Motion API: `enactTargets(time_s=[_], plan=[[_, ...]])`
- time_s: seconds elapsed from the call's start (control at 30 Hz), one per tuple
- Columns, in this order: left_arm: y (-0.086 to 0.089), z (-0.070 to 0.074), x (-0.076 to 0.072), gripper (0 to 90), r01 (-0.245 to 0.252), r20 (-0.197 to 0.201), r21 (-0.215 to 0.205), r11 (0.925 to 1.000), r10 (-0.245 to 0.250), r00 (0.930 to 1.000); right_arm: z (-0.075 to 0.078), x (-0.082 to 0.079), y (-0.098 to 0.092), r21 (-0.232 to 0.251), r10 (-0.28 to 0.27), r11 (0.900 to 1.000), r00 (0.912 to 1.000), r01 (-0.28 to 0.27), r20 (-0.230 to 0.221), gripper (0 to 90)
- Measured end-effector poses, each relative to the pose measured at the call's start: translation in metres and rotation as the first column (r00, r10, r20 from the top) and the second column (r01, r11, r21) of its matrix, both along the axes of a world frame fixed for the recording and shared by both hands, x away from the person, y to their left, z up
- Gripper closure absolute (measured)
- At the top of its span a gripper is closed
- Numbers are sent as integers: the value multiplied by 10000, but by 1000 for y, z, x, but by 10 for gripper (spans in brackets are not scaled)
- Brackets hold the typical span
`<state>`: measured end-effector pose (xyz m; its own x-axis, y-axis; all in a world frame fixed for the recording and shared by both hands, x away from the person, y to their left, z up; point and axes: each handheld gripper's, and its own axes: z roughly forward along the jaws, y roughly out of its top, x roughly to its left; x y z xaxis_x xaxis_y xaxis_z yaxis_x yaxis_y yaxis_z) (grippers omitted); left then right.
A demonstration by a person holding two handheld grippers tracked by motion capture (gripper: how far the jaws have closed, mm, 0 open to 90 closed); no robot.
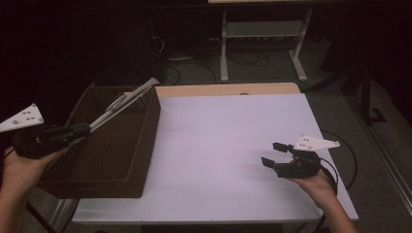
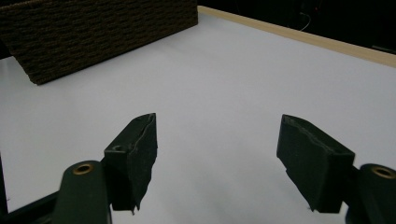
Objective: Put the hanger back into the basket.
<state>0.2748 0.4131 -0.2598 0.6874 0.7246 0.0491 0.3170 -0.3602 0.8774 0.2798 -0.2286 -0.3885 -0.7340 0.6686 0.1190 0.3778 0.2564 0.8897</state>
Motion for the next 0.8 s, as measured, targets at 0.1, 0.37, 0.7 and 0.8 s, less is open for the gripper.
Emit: enactTargets(time_s=[0.1, 0.37, 0.7, 0.8], plan=[[12, -10, 1, 824, -259, -189, -62, 9996, 258, 9995, 0, 0, 0, -31, -20, 10000, 10000, 20, 24, 280], [20, -25, 8, 823, -397, -670, 67, 9992, 400, 9969, 1, 1, 1, -75, -46, 10000, 10000, 47, 45, 281], [17, -42, 22, 819, -294, -1157, 206, 9994, 316, 9928, 2, 0, -1, -24, -87, 10000, 10000, 87, 50, 280], [18, -43, 25, 790, -203, -1069, 89, 9998, 211, 9940, 2, 0, -1, -26, -76, 10000, 10000, 76, 56, 280]])
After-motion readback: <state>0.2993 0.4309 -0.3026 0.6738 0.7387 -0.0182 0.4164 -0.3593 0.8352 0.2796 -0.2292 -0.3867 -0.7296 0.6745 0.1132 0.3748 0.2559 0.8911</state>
